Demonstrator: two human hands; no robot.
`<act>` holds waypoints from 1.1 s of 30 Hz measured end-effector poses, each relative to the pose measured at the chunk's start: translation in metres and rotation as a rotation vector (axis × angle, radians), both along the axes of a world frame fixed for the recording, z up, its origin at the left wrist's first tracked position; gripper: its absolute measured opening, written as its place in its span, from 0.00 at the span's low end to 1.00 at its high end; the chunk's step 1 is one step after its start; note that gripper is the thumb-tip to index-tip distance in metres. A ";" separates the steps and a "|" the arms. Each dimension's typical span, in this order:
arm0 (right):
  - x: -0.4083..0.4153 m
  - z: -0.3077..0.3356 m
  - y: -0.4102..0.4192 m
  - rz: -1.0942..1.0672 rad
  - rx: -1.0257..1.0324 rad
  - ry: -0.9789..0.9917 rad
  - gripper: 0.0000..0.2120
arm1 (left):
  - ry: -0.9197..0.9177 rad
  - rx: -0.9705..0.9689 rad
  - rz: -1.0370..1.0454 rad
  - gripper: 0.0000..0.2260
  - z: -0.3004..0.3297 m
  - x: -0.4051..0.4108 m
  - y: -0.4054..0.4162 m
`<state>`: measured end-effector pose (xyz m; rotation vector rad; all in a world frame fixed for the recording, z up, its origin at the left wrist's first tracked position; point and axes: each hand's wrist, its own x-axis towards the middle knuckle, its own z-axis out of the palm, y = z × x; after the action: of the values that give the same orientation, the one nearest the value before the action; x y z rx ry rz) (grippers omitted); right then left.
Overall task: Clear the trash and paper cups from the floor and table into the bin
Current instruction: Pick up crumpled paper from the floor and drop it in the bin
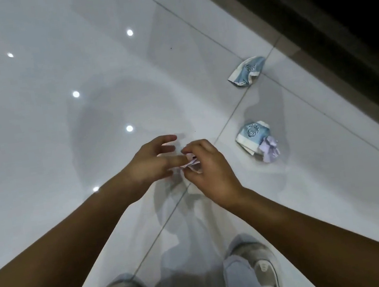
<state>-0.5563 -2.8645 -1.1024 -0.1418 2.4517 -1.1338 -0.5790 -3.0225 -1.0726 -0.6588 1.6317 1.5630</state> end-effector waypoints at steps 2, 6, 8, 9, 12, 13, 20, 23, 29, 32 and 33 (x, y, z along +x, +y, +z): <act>-0.012 0.008 -0.006 -0.040 -0.066 0.034 0.18 | 0.037 0.083 0.041 0.27 0.002 -0.015 0.001; -0.033 0.018 -0.013 -0.062 -0.068 0.061 0.24 | 0.093 0.085 0.033 0.24 0.007 -0.041 -0.004; -0.042 0.020 -0.010 -0.045 -0.052 0.075 0.26 | 0.102 0.062 0.013 0.21 0.008 -0.050 -0.007; -0.044 0.021 -0.005 -0.038 -0.018 0.108 0.26 | 0.107 0.053 0.006 0.20 0.009 -0.053 -0.008; -0.046 0.021 0.029 -0.138 0.167 0.289 0.24 | 0.121 0.015 0.008 0.17 0.007 -0.060 -0.007; -0.045 0.020 0.045 -0.210 0.235 0.312 0.24 | 0.125 0.001 0.010 0.17 0.006 -0.060 -0.007; -0.009 0.001 0.123 -0.426 0.396 -0.013 0.25 | 0.126 -0.040 -0.019 0.17 0.003 -0.064 0.009; 0.001 -0.004 0.128 -0.439 0.318 0.033 0.16 | 0.134 -0.058 -0.060 0.16 0.004 -0.064 0.015; 0.010 -0.004 0.135 -0.407 0.267 0.088 0.06 | 0.139 -0.082 -0.100 0.15 0.008 -0.064 0.016; 0.016 -0.001 0.142 -0.424 0.239 0.034 0.07 | 0.127 -0.100 -0.104 0.16 0.009 -0.062 0.015; 0.016 0.000 0.144 -0.433 0.237 0.024 0.06 | 0.124 -0.104 -0.105 0.16 0.010 -0.061 0.016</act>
<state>-0.5402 -2.7205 -1.1025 0.4695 2.6904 -0.9908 -0.6399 -3.0067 -1.0622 -0.5295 1.8197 1.4767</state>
